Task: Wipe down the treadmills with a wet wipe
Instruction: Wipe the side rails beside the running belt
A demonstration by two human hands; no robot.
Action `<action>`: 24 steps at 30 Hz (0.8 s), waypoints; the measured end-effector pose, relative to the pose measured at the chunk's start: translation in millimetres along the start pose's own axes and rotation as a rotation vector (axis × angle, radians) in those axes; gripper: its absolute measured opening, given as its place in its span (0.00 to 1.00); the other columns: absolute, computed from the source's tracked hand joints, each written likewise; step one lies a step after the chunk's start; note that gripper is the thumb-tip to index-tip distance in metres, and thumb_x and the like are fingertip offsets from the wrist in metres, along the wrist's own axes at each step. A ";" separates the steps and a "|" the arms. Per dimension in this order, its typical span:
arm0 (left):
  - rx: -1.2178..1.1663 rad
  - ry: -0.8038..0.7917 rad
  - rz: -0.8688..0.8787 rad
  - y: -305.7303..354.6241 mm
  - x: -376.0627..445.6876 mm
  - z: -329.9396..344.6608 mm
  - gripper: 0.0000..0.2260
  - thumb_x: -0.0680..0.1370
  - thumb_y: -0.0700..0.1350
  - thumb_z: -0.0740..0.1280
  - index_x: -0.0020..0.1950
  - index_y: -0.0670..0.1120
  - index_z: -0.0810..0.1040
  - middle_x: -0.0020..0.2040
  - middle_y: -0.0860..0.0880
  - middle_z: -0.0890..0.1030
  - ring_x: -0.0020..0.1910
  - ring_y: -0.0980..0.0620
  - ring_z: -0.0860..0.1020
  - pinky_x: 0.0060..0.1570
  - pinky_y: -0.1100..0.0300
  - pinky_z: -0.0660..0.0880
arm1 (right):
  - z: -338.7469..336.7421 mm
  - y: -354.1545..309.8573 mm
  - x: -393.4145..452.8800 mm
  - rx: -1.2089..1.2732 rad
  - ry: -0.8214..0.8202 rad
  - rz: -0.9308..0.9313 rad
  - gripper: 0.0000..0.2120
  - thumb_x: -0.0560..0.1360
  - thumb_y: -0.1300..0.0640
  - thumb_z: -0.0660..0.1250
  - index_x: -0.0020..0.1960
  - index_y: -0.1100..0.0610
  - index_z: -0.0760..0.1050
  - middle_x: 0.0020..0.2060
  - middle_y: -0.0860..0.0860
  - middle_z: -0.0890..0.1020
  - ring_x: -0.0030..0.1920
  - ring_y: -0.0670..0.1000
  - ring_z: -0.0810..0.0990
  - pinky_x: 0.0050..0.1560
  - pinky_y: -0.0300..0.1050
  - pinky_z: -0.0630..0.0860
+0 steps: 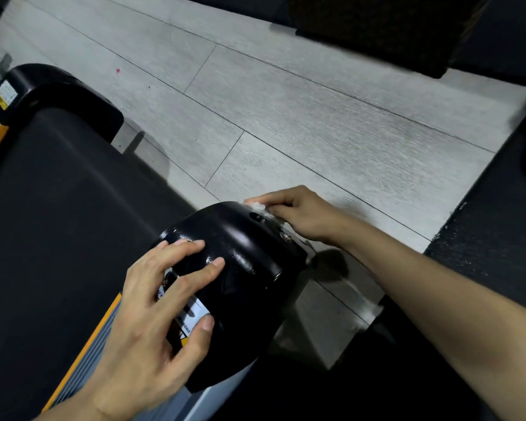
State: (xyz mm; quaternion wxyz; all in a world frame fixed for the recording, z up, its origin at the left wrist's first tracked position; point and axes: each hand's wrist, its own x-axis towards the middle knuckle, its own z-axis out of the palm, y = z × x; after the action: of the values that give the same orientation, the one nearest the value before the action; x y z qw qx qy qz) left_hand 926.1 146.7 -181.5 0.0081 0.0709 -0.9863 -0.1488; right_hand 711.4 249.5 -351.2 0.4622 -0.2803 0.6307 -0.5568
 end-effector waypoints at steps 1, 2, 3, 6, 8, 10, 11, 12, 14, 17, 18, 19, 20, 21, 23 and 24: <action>0.004 -0.003 -0.001 -0.1 -0.1 -0.2 0.20 0.76 0.48 0.64 0.66 0.44 0.79 0.70 0.43 0.73 0.73 0.44 0.68 0.74 0.42 0.63 | 1.3 6.6 -6.1 0.018 0.034 0.039 0.18 0.80 0.65 0.61 0.61 0.49 0.83 0.59 0.42 0.84 0.60 0.38 0.79 0.68 0.40 0.73; 0.006 -0.006 -0.004 -0.3 -0.2 -0.6 0.20 0.76 0.49 0.64 0.66 0.44 0.79 0.70 0.43 0.73 0.73 0.44 0.68 0.75 0.42 0.62 | 2.2 12.4 -12.2 0.023 0.066 0.067 0.19 0.80 0.65 0.61 0.61 0.49 0.83 0.59 0.42 0.83 0.60 0.38 0.80 0.66 0.39 0.73; 0.006 -0.011 -0.008 -0.4 -0.2 -0.6 0.20 0.76 0.49 0.64 0.66 0.44 0.78 0.70 0.43 0.73 0.74 0.44 0.68 0.75 0.43 0.61 | 3.0 16.7 -20.7 0.030 0.100 0.080 0.19 0.80 0.66 0.61 0.61 0.49 0.83 0.60 0.43 0.83 0.60 0.38 0.80 0.66 0.39 0.73; 0.014 -0.008 -0.001 0.5 -0.1 -0.3 0.20 0.76 0.48 0.64 0.66 0.44 0.78 0.70 0.43 0.73 0.74 0.45 0.68 0.76 0.46 0.60 | 5.3 23.2 -48.1 0.132 0.154 -0.014 0.22 0.79 0.67 0.61 0.63 0.47 0.82 0.61 0.52 0.83 0.65 0.54 0.79 0.69 0.59 0.72; 0.018 -0.006 -0.003 1.6 0.6 0.4 0.20 0.76 0.48 0.64 0.65 0.43 0.78 0.70 0.43 0.73 0.73 0.45 0.68 0.76 0.47 0.60 | 7.5 15.1 -56.4 0.204 0.142 -0.110 0.23 0.78 0.67 0.60 0.63 0.47 0.82 0.61 0.57 0.83 0.65 0.63 0.78 0.67 0.68 0.70; 0.020 -0.008 -0.006 2.1 0.4 0.8 0.20 0.76 0.48 0.63 0.65 0.42 0.79 0.70 0.42 0.73 0.73 0.43 0.68 0.76 0.46 0.60 | 8.8 0.8 -51.2 0.246 0.136 -0.141 0.22 0.78 0.71 0.59 0.64 0.54 0.81 0.62 0.49 0.82 0.65 0.48 0.79 0.71 0.50 0.72; 0.022 -0.007 -0.006 2.0 0.3 0.7 0.20 0.76 0.48 0.63 0.65 0.42 0.79 0.70 0.42 0.73 0.72 0.42 0.69 0.76 0.46 0.60 | 8.7 -4.9 -45.4 0.235 0.114 -0.125 0.21 0.79 0.71 0.59 0.64 0.55 0.81 0.63 0.46 0.82 0.64 0.40 0.79 0.69 0.38 0.72; 0.025 -0.005 -0.004 1.9 0.1 0.5 0.20 0.76 0.48 0.63 0.65 0.42 0.79 0.70 0.41 0.73 0.72 0.42 0.69 0.76 0.46 0.60 | 8.3 -6.7 -37.5 0.205 0.092 -0.097 0.20 0.80 0.70 0.59 0.64 0.54 0.81 0.62 0.44 0.81 0.60 0.34 0.78 0.64 0.31 0.71; 0.026 -0.006 0.006 2.3 0.3 0.8 0.20 0.75 0.48 0.64 0.65 0.42 0.78 0.70 0.42 0.73 0.71 0.42 0.69 0.75 0.47 0.60 | 5.5 1.4 -27.9 0.112 0.102 -0.003 0.19 0.81 0.67 0.60 0.62 0.51 0.82 0.60 0.43 0.82 0.48 0.31 0.80 0.52 0.26 0.72; 0.014 -0.008 0.006 3.0 1.1 0.3 0.20 0.76 0.48 0.63 0.65 0.42 0.78 0.70 0.42 0.73 0.72 0.45 0.69 0.75 0.47 0.60 | 3.8 18.5 -52.6 0.021 0.219 0.074 0.20 0.77 0.65 0.61 0.59 0.46 0.84 0.57 0.43 0.85 0.52 0.36 0.82 0.60 0.37 0.77; 0.006 -0.008 0.001 3.8 0.9 0.3 0.20 0.76 0.48 0.63 0.65 0.43 0.78 0.70 0.43 0.72 0.71 0.45 0.69 0.75 0.47 0.60 | 6.6 20.3 -69.2 0.023 0.272 0.059 0.21 0.76 0.64 0.61 0.58 0.44 0.84 0.57 0.41 0.84 0.56 0.38 0.82 0.63 0.41 0.76; 0.004 -0.007 -0.002 4.4 0.7 0.3 0.20 0.76 0.48 0.63 0.66 0.43 0.78 0.70 0.43 0.72 0.71 0.46 0.69 0.75 0.47 0.61 | 10.4 18.7 -84.8 0.040 0.327 0.021 0.22 0.76 0.65 0.61 0.59 0.44 0.84 0.57 0.40 0.84 0.59 0.41 0.82 0.65 0.44 0.76; 0.006 -0.005 -0.004 4.8 0.7 0.4 0.20 0.76 0.48 0.63 0.66 0.43 0.78 0.70 0.43 0.72 0.71 0.46 0.69 0.74 0.47 0.61 | 14.8 13.9 -98.2 0.089 0.367 -0.043 0.22 0.76 0.66 0.62 0.59 0.45 0.84 0.57 0.40 0.84 0.61 0.41 0.81 0.65 0.43 0.76; 0.008 -0.005 -0.006 5.6 0.4 0.0 0.20 0.76 0.48 0.63 0.66 0.44 0.77 0.70 0.43 0.72 0.71 0.46 0.68 0.74 0.47 0.62 | 19.4 8.6 -106.7 0.127 0.392 -0.108 0.23 0.76 0.69 0.62 0.59 0.47 0.84 0.57 0.41 0.84 0.61 0.39 0.80 0.65 0.41 0.75; 0.004 -0.009 -0.014 6.4 -0.7 0.0 0.20 0.76 0.48 0.63 0.67 0.44 0.77 0.71 0.44 0.72 0.70 0.46 0.68 0.73 0.46 0.63 | 26.5 2.6 -111.9 0.146 0.422 -0.160 0.23 0.76 0.72 0.61 0.61 0.51 0.83 0.58 0.43 0.84 0.60 0.37 0.79 0.62 0.36 0.75; -0.002 -0.010 -0.022 6.2 -1.3 -0.4 0.20 0.76 0.49 0.63 0.67 0.44 0.77 0.71 0.44 0.72 0.70 0.46 0.68 0.72 0.46 0.64 | 29.3 6.6 -108.8 0.128 0.439 -0.141 0.23 0.77 0.72 0.61 0.61 0.51 0.83 0.58 0.43 0.84 0.57 0.35 0.80 0.57 0.32 0.75</action>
State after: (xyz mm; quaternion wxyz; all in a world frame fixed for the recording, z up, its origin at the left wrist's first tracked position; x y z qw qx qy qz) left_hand 926.5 152.6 -179.2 0.0017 0.0808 -0.9853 -0.1504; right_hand 783.9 332.5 -326.7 0.2908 -0.1660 0.6582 -0.6743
